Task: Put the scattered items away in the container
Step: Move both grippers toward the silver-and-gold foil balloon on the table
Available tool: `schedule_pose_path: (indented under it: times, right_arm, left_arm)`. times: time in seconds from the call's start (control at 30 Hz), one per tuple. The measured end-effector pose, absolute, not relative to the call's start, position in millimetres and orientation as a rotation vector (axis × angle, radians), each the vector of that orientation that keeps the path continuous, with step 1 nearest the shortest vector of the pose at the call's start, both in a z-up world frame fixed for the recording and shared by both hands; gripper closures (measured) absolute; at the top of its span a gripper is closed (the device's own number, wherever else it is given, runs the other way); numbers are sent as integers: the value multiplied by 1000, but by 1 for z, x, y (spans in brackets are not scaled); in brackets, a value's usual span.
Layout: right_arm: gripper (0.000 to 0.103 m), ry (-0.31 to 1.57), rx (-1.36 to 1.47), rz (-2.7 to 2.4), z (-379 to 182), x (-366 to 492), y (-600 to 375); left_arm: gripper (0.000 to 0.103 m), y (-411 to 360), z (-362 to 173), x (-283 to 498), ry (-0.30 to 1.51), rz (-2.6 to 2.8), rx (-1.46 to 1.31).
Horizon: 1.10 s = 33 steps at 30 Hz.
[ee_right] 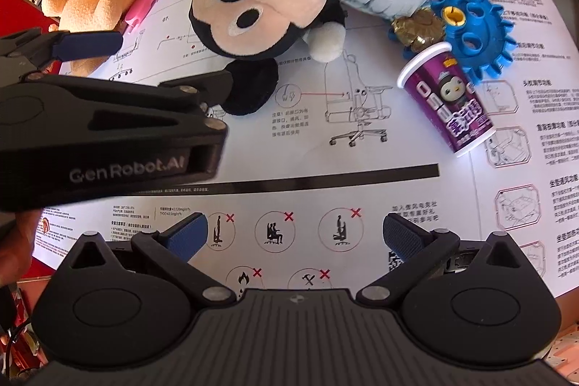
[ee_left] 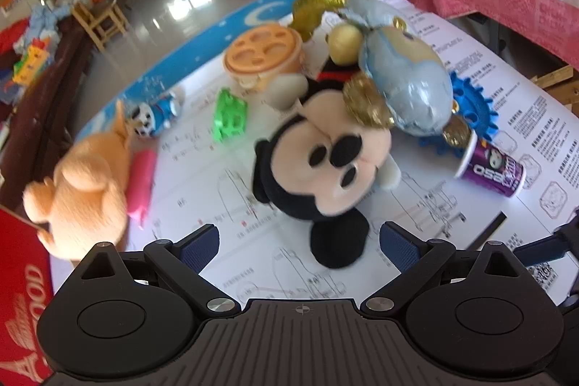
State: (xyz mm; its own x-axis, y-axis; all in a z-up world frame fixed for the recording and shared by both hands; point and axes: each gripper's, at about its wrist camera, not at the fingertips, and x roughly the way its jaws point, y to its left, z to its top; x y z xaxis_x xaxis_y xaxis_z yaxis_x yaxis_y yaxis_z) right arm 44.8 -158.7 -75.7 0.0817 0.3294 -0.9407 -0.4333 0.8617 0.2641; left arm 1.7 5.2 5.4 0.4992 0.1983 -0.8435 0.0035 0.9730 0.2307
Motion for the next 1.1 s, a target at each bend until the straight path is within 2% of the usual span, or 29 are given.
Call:
schedule_pose_path:
  times: [0.5,0.8,0.93,1.1]
  right_arm:
    - [0,1273,30,395,-52,92,-220]
    - [0,1299,65,314,-68,105,-252]
    - [0,1298,54,339,-73,108,-250]
    - [0,1276,40,390,-74,118,-241]
  left_arm:
    - [1,-14,33,50,966,9,252]
    - [1,-46,8,95,1001,-52,322]
    - [13,-45,-6,101,1031,-49,313]
    - [18,-35,-15,96,1030,-18,324]
